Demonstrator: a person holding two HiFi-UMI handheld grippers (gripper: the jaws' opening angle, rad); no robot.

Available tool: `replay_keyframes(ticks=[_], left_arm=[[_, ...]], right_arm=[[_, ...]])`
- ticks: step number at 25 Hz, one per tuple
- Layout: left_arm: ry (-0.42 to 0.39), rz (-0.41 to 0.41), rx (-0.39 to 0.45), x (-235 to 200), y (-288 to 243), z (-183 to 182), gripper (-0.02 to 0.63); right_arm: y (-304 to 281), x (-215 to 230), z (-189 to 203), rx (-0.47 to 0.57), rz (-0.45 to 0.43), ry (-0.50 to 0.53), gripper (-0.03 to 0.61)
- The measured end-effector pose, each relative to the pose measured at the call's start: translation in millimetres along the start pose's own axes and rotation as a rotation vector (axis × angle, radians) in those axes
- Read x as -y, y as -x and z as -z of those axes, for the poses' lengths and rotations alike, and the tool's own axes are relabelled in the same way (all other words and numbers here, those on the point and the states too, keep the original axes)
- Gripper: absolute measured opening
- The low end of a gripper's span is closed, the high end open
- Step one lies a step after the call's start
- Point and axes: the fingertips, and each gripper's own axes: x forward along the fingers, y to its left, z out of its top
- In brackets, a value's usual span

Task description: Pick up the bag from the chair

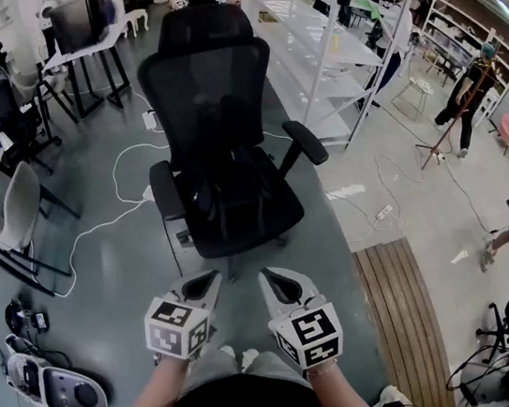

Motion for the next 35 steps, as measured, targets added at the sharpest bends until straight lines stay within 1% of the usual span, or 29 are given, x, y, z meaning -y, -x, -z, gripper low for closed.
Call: replay_keyframes(ticks=[4, 11, 14, 16, 20, 23, 28, 35], left_arm=[[0.005, 0.000, 0.000, 4.1, -0.3, -2.8, 0.015], [-0.009, -0.014, 0.045, 14.2, -4.2, -16.6, 0.015], [-0.006, -0.012, 0.062, 19.4, -4.6, -19.7, 0.015], [-0.001, -0.012, 0.069, 23.2, -4.6, -19.0, 0.015], [0.007, -0.022, 0.081, 31.2, -4.0, -11.4, 0.015], [0.022, -0.033, 0.066, 33.8, -5.7, -3.1, 0.015], [0.049, -0.032, 0.043, 24.7, -12.6, 6.9, 0.015], [0.042, -0.001, 0.025, -12.4, -50.0, -13.0, 0.015]], right_arm=[[1.7, 0.9, 1.6, -0.005, -0.010, -0.001, -0.003], [6.0, 13.5, 1.0, 0.019, -0.017, -0.015, -0.003], [9.9, 19.0, -1.1, 0.042, -0.023, -0.037, -0.003], [14.9, 21.7, 0.2, 0.050, -0.031, -0.047, -0.002], [24.3, 28.9, 14.7, 0.031, -0.036, -0.053, -0.002], [26.3, 37.3, 24.8, 0.011, -0.031, -0.061, -0.002], [18.0, 41.2, 34.9, -0.009, -0.027, -0.096, -0.002], [-32.3, 58.9, 26.4, -0.029, -0.026, -0.105, -0.002]])
